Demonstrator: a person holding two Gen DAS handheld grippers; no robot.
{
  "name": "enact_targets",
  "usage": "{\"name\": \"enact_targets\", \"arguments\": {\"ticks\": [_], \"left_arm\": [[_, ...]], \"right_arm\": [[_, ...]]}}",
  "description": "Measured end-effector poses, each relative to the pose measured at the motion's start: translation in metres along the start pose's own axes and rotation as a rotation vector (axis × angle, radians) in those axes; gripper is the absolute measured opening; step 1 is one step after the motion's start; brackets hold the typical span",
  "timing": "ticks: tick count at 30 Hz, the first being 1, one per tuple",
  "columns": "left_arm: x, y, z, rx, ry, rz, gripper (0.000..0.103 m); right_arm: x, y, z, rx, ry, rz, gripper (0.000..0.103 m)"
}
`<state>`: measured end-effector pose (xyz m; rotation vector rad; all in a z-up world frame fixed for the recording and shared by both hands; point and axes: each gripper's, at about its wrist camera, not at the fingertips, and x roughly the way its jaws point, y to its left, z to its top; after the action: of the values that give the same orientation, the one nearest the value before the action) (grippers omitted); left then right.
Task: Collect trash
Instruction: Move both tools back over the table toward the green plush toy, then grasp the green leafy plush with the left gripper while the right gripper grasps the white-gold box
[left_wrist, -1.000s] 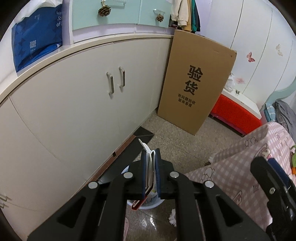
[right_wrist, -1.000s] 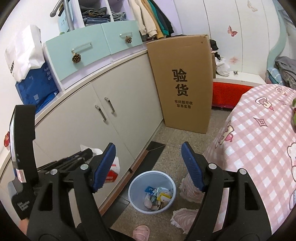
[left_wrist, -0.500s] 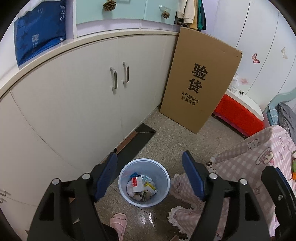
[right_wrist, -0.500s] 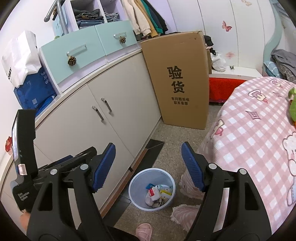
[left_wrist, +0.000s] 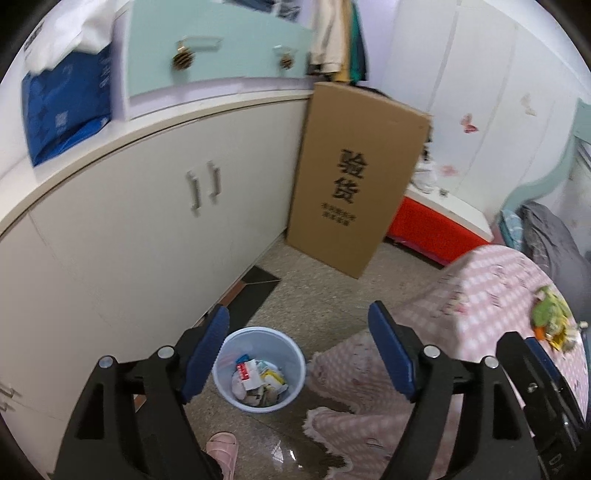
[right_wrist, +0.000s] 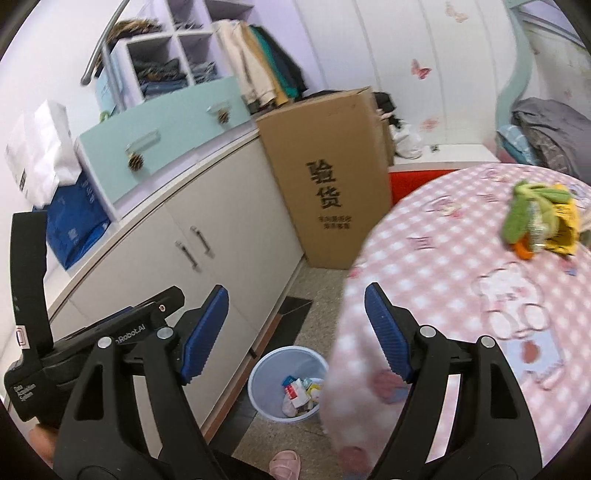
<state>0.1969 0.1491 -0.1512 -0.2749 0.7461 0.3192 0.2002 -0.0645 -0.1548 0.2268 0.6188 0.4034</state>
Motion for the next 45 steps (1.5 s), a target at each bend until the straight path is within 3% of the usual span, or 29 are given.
{"name": "enact_targets", "arguments": {"ticks": [4, 12, 20, 25, 28, 35, 39, 41, 43, 44, 45], "left_arm": [[-0.011, -0.042, -0.005, 0.072, -0.006, -0.054, 0.078], [-0.019, -0.153, -0.013, 0.22, 0.029, -0.244, 0.08], [0.004, -0.256, -0.017, 0.31, 0.091, -0.374, 0.082], [0.04, -0.299, -0.011, 0.312, 0.194, -0.458, 0.082], [0.059, -0.318, -0.007, 0.324, 0.195, -0.42, 0.082], [0.088, -0.35, 0.008, 0.323, 0.192, -0.421, 0.082], [0.106, -0.359, 0.009, 0.312, 0.239, -0.448, 0.082], [0.116, -0.362, 0.007, 0.312, 0.265, -0.451, 0.073], [0.124, -0.365, 0.004, 0.303, 0.306, -0.468, 0.056], [0.129, -0.366, 0.002, 0.294, 0.332, -0.486, 0.045], [0.13, -0.367, 0.0, 0.291, 0.343, -0.494, 0.038]], "right_arm": [[-0.025, -0.035, 0.004, 0.043, -0.033, -0.05, 0.075], [-0.08, -0.13, 0.02, 0.161, -0.134, -0.2, 0.075], [-0.117, -0.223, 0.038, 0.281, -0.205, -0.337, 0.077], [-0.112, -0.269, 0.045, 0.367, -0.181, -0.354, 0.077], [-0.099, -0.285, 0.051, 0.403, -0.153, -0.351, 0.079], [-0.059, -0.319, 0.057, 0.489, -0.042, -0.365, 0.079], [-0.04, -0.328, 0.056, 0.511, 0.009, -0.34, 0.079], [-0.035, -0.332, 0.055, 0.522, 0.026, -0.325, 0.076], [-0.032, -0.334, 0.053, 0.52, 0.038, -0.326, 0.064], [-0.033, -0.335, 0.053, 0.517, 0.039, -0.323, 0.049], [-0.032, -0.337, 0.051, 0.53, 0.043, -0.291, 0.045]]}}
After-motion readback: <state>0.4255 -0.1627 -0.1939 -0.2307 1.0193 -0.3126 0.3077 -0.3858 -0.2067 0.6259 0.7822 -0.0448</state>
